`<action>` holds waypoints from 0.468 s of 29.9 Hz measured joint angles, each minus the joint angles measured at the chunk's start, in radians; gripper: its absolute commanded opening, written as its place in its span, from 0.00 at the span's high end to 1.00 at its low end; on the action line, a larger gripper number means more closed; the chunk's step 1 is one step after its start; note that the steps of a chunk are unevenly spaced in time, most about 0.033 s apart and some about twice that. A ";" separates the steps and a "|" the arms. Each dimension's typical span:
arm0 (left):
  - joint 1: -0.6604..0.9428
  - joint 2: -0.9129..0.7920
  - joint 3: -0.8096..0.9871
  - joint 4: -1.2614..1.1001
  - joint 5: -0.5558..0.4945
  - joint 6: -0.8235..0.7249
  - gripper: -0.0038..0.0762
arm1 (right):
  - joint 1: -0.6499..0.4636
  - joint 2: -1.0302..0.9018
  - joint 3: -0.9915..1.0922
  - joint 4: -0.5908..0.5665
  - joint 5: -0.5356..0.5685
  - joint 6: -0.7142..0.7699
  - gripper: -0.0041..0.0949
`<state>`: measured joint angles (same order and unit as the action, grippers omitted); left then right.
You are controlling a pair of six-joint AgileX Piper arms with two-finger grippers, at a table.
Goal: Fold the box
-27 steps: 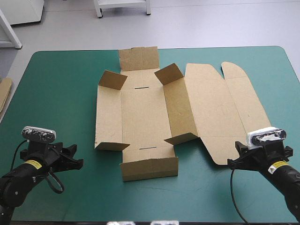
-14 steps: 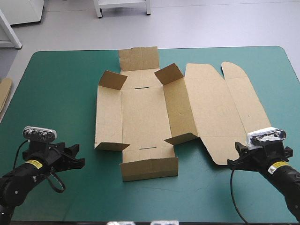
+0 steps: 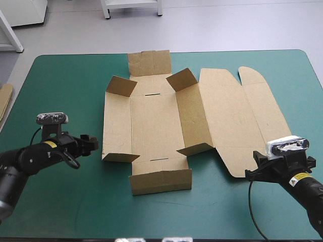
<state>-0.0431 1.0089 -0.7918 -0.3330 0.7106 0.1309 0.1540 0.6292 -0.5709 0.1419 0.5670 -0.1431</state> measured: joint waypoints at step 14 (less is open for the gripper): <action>0.123 0.448 -0.140 -0.301 0.041 0.287 0.35 | 0.000 0.000 -0.031 -0.001 0.009 0.030 0.46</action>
<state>0.0800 1.4573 -0.9315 -0.6341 0.7520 0.4183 0.1540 0.6292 -0.6022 0.1409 0.5759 -0.1133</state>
